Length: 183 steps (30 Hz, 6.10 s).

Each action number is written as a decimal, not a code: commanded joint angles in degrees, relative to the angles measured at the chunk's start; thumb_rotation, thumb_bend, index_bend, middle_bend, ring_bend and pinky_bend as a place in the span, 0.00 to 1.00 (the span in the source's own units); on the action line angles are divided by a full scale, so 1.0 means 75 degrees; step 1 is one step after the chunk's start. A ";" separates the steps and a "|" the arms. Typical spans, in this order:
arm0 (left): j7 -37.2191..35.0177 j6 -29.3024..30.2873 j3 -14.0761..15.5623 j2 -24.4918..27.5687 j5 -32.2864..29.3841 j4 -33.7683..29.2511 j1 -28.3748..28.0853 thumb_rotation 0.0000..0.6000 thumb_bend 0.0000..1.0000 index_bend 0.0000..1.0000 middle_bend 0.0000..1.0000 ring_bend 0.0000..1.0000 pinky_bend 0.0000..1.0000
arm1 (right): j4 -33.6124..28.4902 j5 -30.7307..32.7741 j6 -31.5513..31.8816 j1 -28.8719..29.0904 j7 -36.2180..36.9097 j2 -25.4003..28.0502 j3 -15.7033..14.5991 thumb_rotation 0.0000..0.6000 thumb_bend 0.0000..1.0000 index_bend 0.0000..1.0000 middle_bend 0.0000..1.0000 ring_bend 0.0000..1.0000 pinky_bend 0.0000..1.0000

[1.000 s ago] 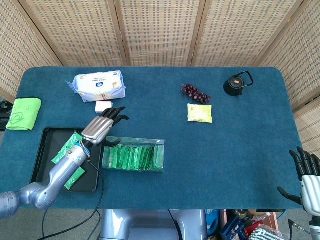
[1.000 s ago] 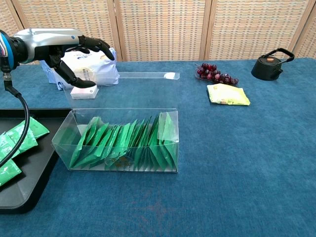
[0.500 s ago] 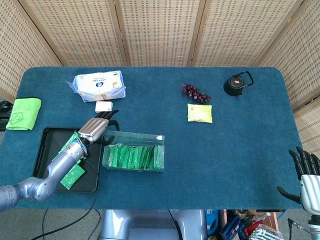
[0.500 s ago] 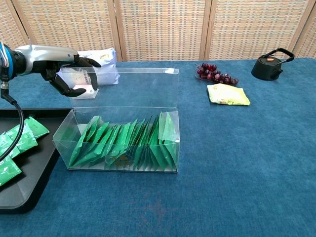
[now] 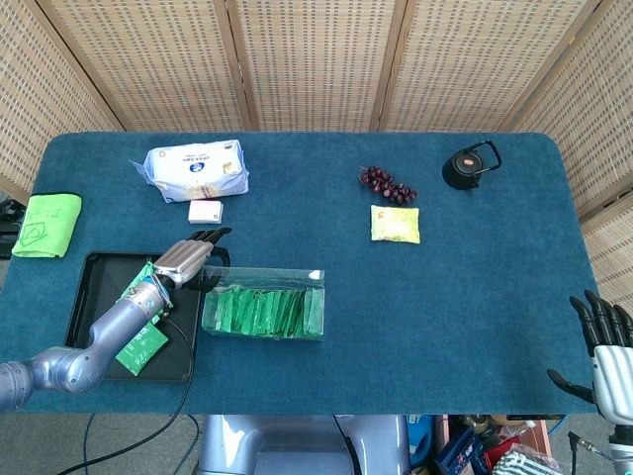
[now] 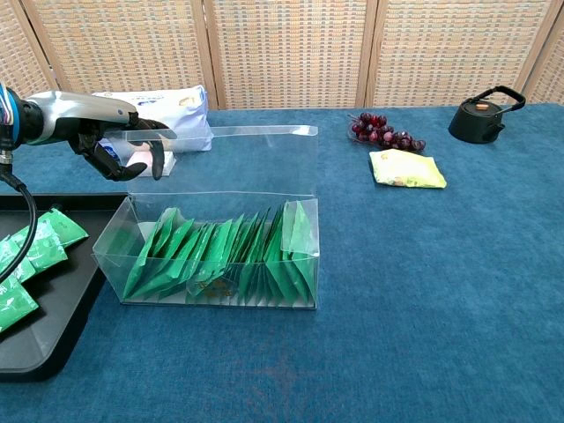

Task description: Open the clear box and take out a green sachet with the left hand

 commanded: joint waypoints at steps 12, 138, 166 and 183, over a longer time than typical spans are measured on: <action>-0.0355 -0.0665 0.0112 0.0294 -0.0558 0.0028 -0.0422 1.00 0.66 0.56 0.00 0.00 0.00 | 0.0004 -0.0017 -0.0004 0.0007 0.0001 -0.0004 -0.0015 1.00 0.00 0.00 0.00 0.00 0.00; 0.1024 0.1114 0.0878 -0.2207 0.4235 0.1457 -0.0737 1.00 0.51 0.68 0.00 0.00 0.00 | 0.0213 0.0643 -0.0480 0.0166 0.0351 0.0037 0.0154 1.00 0.00 0.00 0.00 0.00 0.00; -0.0002 0.1968 0.0567 -0.1505 0.4705 0.0702 -0.0432 1.00 0.51 0.73 0.00 0.00 0.00 | 0.0130 0.0469 -0.0307 0.0104 0.0339 0.0059 0.0100 1.00 0.00 0.00 0.00 0.00 0.00; -0.0137 0.2575 0.0198 -0.0857 0.4795 -0.0223 -0.0235 1.00 0.51 0.73 0.00 0.00 0.00 | 0.0054 0.0256 -0.0103 0.0014 0.0398 0.0109 0.0039 1.00 0.00 0.00 0.00 0.00 0.00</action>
